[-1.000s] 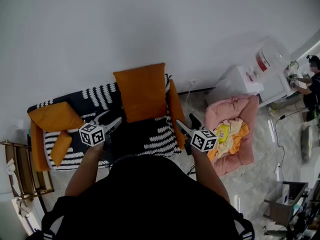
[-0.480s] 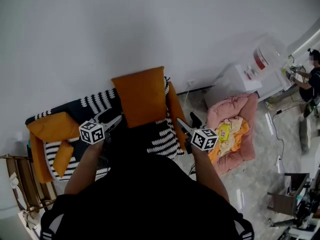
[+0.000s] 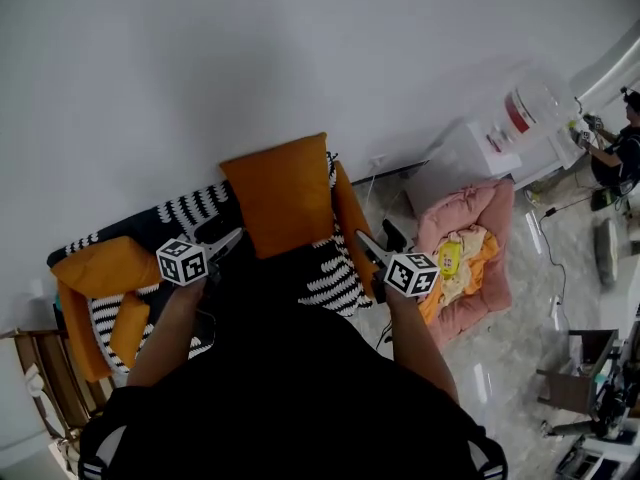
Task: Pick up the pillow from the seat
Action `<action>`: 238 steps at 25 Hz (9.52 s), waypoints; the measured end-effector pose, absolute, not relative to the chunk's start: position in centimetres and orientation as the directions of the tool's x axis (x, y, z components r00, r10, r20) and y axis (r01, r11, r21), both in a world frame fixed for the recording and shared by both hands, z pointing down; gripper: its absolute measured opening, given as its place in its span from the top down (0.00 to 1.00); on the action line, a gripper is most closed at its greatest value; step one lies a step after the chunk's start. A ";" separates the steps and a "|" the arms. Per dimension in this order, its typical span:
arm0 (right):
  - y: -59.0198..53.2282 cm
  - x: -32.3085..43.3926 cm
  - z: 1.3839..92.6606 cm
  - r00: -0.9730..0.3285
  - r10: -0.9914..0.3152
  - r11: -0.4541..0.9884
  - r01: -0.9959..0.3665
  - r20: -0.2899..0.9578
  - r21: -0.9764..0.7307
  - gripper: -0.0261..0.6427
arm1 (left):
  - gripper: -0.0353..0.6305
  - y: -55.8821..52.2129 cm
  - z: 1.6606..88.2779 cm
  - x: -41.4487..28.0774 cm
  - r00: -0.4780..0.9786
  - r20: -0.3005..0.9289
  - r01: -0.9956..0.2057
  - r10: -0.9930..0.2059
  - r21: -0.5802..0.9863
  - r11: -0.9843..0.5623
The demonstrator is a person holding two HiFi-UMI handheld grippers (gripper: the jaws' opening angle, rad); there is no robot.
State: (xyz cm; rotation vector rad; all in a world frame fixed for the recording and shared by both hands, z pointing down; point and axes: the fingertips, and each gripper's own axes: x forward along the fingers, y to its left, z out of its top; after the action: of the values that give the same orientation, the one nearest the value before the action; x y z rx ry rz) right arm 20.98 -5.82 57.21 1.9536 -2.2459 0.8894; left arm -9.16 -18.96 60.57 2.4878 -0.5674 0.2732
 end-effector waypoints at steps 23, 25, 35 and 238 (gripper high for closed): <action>-10.4 17.2 57.2 -0.177 -0.892 0.020 -0.935 0.417 -0.354 0.37 | 0.47 -24.0 62.7 -12.1 0.911 0.303 -0.404 -0.280 0.519 -0.753; -10.3 17.3 57.2 -0.172 -0.893 0.014 -0.934 0.417 -0.356 0.37 | 0.47 -24.0 62.9 -12.3 0.910 0.305 -0.406 -0.280 0.521 -0.751; -11.1 19.7 57.5 -0.182 -0.890 0.023 -0.934 0.418 -0.357 0.37 | 0.47 -23.5 63.5 -13.3 0.887 0.320 -0.459 -0.334 0.525 -0.717; -30.3 22.8 67.7 -0.541 -0.702 0.302 -0.815 0.463 -0.494 0.48 | 0.49 -32.3 68.6 -2.9 0.769 0.453 -0.640 -0.452 0.530 -0.557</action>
State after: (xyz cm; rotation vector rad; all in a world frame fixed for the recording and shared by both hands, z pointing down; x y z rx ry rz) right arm 22.76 -30.34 67.69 1.4130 -2.4017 1.0606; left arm -2.89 -32.34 68.58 2.2569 -0.8096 0.3455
